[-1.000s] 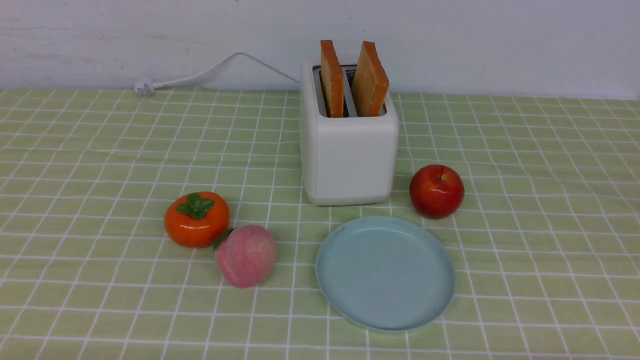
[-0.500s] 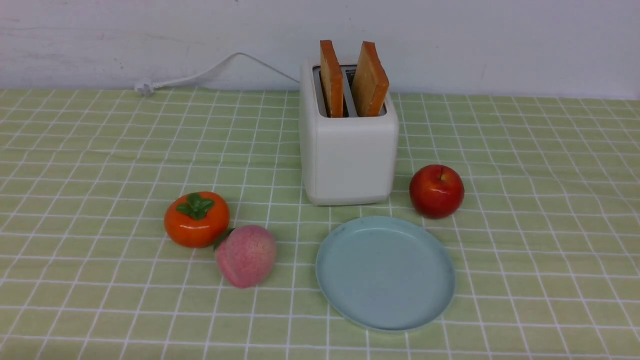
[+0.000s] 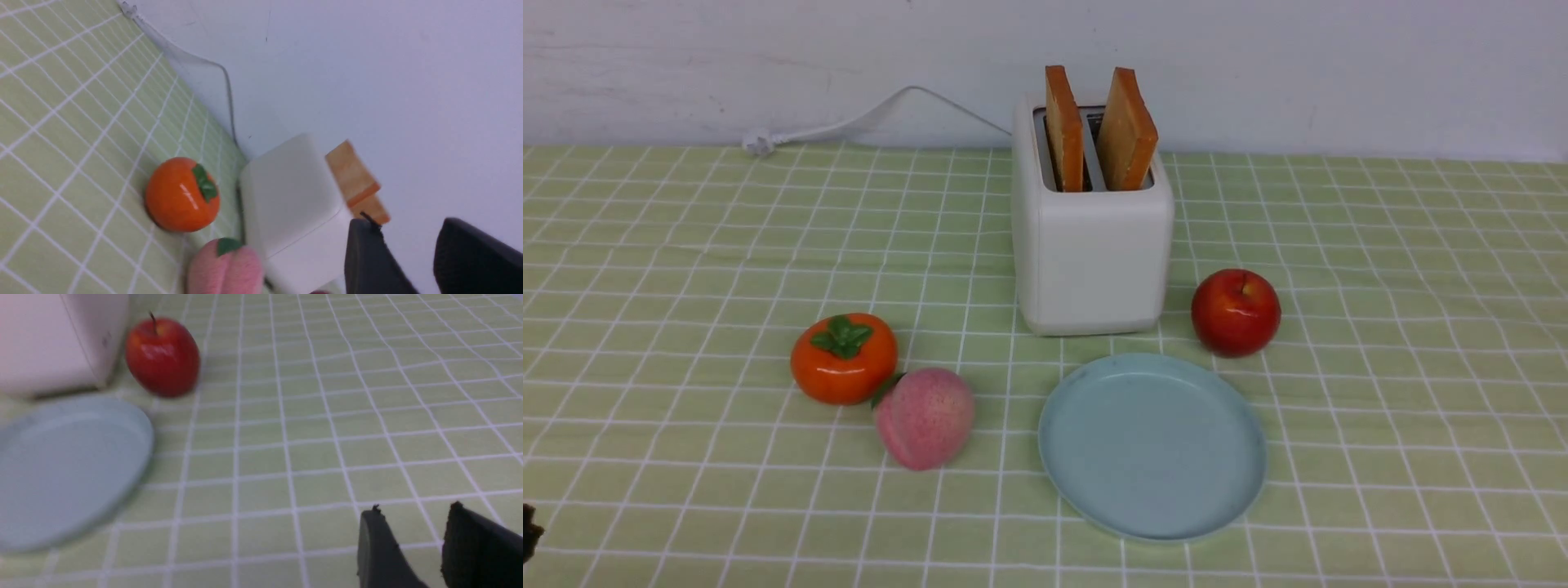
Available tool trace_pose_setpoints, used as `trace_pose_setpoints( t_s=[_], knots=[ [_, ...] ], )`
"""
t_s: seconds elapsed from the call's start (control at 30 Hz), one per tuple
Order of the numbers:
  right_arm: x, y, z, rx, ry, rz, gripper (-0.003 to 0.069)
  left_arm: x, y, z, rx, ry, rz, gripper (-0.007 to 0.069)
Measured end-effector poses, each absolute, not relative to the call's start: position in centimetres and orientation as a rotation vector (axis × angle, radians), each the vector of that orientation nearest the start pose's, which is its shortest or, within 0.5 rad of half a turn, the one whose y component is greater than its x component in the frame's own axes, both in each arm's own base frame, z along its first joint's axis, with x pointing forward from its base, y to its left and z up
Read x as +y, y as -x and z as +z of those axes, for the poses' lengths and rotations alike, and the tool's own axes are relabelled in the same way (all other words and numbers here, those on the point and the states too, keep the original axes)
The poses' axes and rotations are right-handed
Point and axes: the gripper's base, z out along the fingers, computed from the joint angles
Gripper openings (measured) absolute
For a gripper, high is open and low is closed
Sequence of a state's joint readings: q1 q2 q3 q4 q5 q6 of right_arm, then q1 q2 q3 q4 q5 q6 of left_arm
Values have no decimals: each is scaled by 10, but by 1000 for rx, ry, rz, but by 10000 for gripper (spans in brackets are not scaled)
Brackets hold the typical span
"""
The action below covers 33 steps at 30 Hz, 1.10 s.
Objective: Take toasted bread from bread machine on green coffee tablecloth place on plate.
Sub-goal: 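Reach for a toast slice standing in the toaster with the left gripper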
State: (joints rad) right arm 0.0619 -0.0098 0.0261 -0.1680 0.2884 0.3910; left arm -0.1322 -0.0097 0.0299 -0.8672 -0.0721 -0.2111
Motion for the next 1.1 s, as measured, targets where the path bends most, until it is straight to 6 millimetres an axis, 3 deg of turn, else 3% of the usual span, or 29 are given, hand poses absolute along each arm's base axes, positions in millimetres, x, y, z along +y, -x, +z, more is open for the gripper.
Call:
trace_pose_setpoints(
  t_s=[0.13, 0.3, 0.5, 0.67, 0.77, 0.8, 0.93, 0.97, 1.0, 1.1],
  knots=[
    [3, -57, 194, 1592, -344, 413, 240, -6, -55, 210, 1379, 720, -968, 195],
    [4, -56, 210, 1410, -365, 521, 240, -18, -48, 245, 1475, 411, -854, -12],
    [4, -54, 221, 1291, -342, 565, 240, -28, -67, 265, 1674, 151, -651, -13],
    [5, -59, 231, 1507, -411, 560, 169, -32, -101, 294, 1746, 84, -570, -13],
    [6, -65, 246, 1641, -396, 514, 123, -35, -120, 308, 1764, 86, -569, -13],
    [9, -73, 258, 1777, -344, 469, 90, -37, -137, 319, 1772, 70, -558, -13],
    [24, -91, 287, 2047, -103, 373, 38, -47, -179, 325, 1861, 20, -572, -13],
    [25, -91, 288, 2059, -96, 373, 38, -48, -182, 327, 1859, 10, -580, -13],
    [35, -98, 299, 2130, 22, 358, 27, -56, -201, 328, 1881, -30, -615, -13],
    [47, -103, 314, 2123, 133, 390, 22, -69, -222, 336, 1853, -86, -632, -13]
  ],
)
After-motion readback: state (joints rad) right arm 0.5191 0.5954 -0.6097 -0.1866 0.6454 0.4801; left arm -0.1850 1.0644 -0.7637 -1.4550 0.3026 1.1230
